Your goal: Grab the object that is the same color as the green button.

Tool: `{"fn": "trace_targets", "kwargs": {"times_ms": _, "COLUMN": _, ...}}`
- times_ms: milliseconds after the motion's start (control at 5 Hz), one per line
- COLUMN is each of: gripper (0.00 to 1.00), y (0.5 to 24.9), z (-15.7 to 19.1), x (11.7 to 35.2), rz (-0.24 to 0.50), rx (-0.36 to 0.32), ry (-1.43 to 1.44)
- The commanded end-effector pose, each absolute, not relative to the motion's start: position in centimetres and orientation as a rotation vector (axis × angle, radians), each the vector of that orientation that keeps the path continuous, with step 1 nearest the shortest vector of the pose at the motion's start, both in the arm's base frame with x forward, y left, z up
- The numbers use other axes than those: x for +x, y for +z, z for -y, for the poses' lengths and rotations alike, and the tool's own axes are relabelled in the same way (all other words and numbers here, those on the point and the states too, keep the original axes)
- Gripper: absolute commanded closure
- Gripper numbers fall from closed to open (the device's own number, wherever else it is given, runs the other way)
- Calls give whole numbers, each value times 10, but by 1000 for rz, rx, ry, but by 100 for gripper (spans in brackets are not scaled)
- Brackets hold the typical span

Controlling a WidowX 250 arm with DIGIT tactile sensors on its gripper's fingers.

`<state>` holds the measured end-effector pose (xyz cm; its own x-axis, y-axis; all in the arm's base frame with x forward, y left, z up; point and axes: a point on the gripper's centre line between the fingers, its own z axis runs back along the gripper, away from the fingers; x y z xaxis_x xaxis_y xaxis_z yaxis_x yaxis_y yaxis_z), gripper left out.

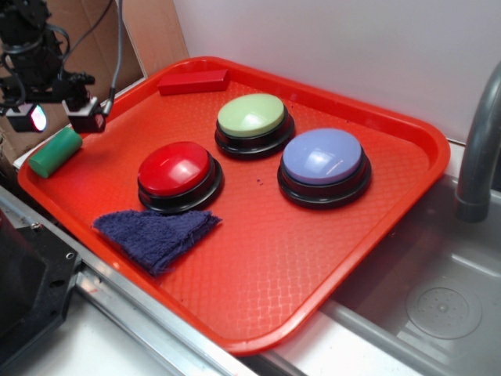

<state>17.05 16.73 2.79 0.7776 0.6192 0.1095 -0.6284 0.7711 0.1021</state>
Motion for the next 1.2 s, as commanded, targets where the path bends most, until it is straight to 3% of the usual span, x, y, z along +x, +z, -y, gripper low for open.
{"fn": "trace_targets", "kwargs": {"times_ms": 0, "gripper": 0, "y": 22, "z": -174, "x": 166, "rz": 48, "rx": 146, "ry": 647}}
{"fn": "trace_targets", "kwargs": {"times_ms": 200, "gripper": 0, "y": 7, "z": -173, "x": 165, "rz": -7, "rx": 103, "ry": 583}}
{"fn": "trace_targets", "kwargs": {"times_ms": 600, "gripper": 0, "y": 4, "z": -153, "x": 170, "rz": 28, "rx": 40, "ry": 557}}
{"fn": "trace_targets", "kwargs": {"times_ms": 1000, "gripper": 0, "y": 2, "z": -136, "x": 171, "rz": 34, "rx": 26, "ry": 516}}
